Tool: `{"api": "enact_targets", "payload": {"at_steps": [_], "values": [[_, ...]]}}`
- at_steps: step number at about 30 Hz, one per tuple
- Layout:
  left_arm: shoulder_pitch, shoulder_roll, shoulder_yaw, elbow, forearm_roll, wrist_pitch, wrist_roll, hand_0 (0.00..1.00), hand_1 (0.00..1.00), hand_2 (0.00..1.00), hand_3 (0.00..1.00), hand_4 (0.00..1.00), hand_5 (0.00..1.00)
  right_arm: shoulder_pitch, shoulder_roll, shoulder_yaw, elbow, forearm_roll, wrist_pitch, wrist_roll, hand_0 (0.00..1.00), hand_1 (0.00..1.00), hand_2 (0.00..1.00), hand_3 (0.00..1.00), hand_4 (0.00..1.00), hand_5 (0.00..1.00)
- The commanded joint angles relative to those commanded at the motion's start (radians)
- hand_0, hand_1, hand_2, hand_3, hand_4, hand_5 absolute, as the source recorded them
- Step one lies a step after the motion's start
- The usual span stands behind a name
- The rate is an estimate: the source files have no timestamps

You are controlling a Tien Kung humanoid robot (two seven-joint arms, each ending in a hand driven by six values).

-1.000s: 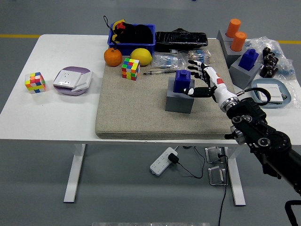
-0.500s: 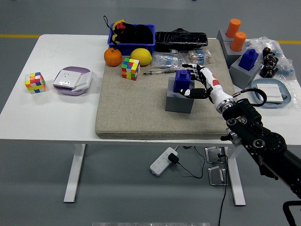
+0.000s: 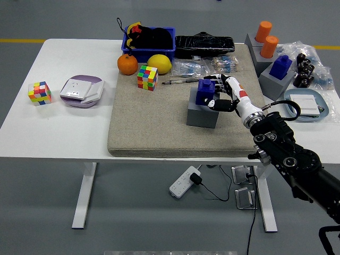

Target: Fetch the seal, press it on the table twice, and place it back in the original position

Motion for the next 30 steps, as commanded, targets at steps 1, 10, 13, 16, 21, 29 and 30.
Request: {"api": "enact_targets", "payload": {"at_steps": [1, 10, 13, 16, 21, 29, 30], "values": [[0.0, 0.0, -0.001, 0.0, 0.0, 0.0, 0.0, 0.823, 0.788, 0.753, 0.812, 0.722, 0.374, 0.0, 0.0, 0.0, 0.0, 0.002, -0.003, 0.003, 0.671, 0.531, 0.539, 0.567, 0.699, 0.002], [-0.001, 0.001, 0.002, 0.001, -0.002, 0.0, 0.0, 0.823, 0.789, 0.753, 0.812, 0.722, 0.375, 0.007, -0.004, 0.004, 0.009, 0.014, -0.028, 0.024, 0.624, 0.476, 0.496, 0.514, 0.684, 0.002], [0.0, 0.0, 0.0, 0.0, -0.002, -0.001, 0.0, 0.823, 0.789, 0.752, 0.812, 0.722, 0.375, 0.005, -0.008, 0.006, 0.022, 0.009, -0.03, 0.022, 0.613, 0.458, 0.475, 0.49, 0.682, 0.002], [0.003, -0.001, -0.001, 0.0, -0.002, -0.001, 0.001, 0.823, 0.789, 0.752, 0.812, 0.722, 0.375, 0.002, -0.015, 0.011, 0.045, -0.003, -0.031, 0.015, 0.613, 0.458, 0.475, 0.49, 0.682, 0.002], [0.005, 0.0, -0.003, 0.001, -0.002, -0.001, 0.001, 0.824, 0.788, 0.752, 0.812, 0.723, 0.374, -0.009, -0.032, 0.039, 0.102, -0.041, -0.035, 0.001, 0.613, 0.454, 0.472, 0.487, 0.676, 0.002], [0.009, -0.001, -0.006, 0.001, -0.003, -0.002, 0.002, 0.824, 0.788, 0.752, 0.812, 0.723, 0.373, -0.044, -0.087, 0.117, 0.215, -0.11, -0.041, -0.02, 0.612, 0.45, 0.469, 0.487, 0.676, 0.002], [0.01, -0.001, -0.007, 0.0, -0.003, -0.002, 0.002, 0.823, 0.788, 0.752, 0.812, 0.723, 0.374, -0.053, -0.098, 0.134, 0.229, -0.123, -0.041, -0.024, 0.61, 0.449, 0.468, 0.484, 0.671, 0.002]]}}
